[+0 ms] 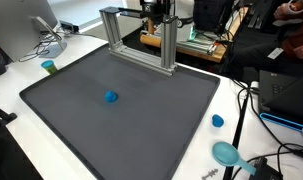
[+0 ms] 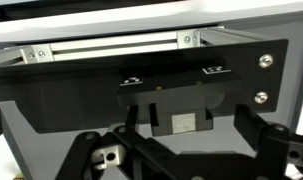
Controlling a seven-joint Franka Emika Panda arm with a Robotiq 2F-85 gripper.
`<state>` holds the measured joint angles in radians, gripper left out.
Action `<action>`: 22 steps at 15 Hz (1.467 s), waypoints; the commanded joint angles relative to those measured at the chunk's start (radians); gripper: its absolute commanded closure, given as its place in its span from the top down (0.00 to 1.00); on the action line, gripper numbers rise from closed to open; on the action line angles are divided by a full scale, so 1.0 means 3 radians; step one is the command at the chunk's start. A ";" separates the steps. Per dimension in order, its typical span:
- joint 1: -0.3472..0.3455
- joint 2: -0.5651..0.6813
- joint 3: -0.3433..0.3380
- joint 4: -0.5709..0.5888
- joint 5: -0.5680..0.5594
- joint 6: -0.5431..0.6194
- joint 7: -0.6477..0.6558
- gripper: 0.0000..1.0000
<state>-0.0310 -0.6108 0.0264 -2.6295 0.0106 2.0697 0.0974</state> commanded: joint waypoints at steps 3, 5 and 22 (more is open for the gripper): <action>-0.0026 -0.0022 -0.0022 -0.0053 -0.0036 -0.0032 0.0002 0.86; -0.0029 -0.0048 -0.0013 -0.0085 -0.0049 -0.0039 0.0012 0.86; -0.0041 -0.0108 0.0070 -0.0297 -0.0069 0.0195 0.0209 0.65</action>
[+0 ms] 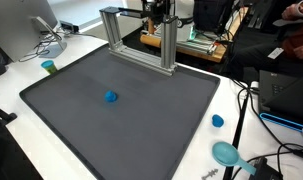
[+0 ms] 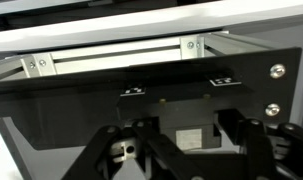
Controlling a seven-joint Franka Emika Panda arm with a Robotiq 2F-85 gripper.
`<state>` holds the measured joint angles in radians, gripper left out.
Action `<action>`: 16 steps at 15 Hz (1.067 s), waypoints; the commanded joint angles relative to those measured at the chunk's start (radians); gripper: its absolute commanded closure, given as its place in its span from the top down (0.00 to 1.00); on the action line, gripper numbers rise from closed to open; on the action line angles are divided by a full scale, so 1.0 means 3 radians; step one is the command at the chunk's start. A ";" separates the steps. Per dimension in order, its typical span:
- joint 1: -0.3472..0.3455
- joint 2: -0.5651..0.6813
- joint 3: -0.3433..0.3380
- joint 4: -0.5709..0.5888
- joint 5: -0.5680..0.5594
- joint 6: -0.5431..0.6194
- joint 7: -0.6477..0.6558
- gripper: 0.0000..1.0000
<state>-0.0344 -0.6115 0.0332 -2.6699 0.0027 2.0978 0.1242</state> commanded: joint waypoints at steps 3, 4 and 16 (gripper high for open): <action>-0.0030 -0.0164 0.0049 -0.0231 -0.0032 0.0197 0.0152 0.57; -0.0041 -0.0220 0.0051 -0.0254 -0.0041 0.0208 0.0173 0.52; -0.0008 -0.0282 0.0035 -0.0241 0.0001 0.0268 0.0142 0.92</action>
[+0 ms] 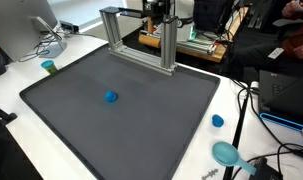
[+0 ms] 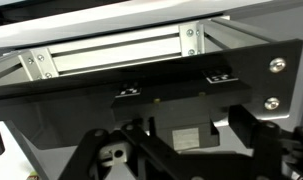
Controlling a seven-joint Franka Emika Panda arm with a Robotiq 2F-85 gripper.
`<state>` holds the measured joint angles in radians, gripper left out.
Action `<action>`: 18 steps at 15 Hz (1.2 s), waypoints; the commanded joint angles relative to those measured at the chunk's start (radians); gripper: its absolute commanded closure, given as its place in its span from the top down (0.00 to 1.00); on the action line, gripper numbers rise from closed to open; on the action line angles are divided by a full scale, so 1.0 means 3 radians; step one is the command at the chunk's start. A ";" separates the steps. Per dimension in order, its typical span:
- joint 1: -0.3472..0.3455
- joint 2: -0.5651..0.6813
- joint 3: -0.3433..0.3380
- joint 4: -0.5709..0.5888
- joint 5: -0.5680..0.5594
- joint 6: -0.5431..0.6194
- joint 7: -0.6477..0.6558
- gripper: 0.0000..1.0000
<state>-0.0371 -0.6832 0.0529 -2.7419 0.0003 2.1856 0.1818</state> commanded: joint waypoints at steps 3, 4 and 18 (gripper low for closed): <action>-0.0003 -0.0070 -0.0032 -0.0027 -0.0002 -0.0012 -0.0064 0.85; -0.0002 -0.0079 -0.0042 -0.0033 0.0002 0.0000 -0.0080 0.79; -0.0016 -0.0120 -0.0080 -0.0049 -0.0035 -0.0139 -0.0170 0.65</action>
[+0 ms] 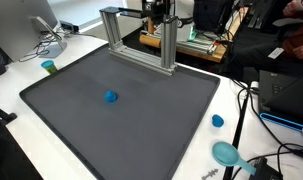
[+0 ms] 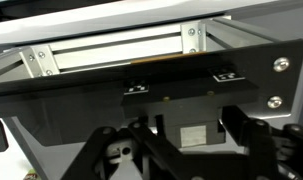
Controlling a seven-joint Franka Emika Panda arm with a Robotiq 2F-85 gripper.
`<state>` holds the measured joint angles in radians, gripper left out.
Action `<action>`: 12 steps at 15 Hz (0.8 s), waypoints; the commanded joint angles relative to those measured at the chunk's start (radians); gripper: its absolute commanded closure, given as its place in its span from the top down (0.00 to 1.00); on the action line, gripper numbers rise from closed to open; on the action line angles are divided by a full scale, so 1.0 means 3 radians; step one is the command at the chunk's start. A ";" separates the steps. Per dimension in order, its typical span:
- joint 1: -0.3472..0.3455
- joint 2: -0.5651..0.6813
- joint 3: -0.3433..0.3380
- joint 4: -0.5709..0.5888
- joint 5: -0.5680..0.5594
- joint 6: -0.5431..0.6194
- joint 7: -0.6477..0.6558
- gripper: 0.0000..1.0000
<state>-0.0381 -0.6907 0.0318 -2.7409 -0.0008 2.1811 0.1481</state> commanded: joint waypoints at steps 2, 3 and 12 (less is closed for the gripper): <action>0.0004 -0.0037 -0.0012 -0.0010 -0.0020 -0.0136 -0.0081 0.47; 0.0022 -0.0047 -0.0011 -0.0041 -0.0008 -0.0111 -0.0093 0.32; 0.0075 -0.0054 -0.0065 -0.0061 0.0015 -0.0301 -0.0272 0.86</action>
<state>-0.0311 -0.6898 0.0325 -2.7407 0.0005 2.1598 0.1176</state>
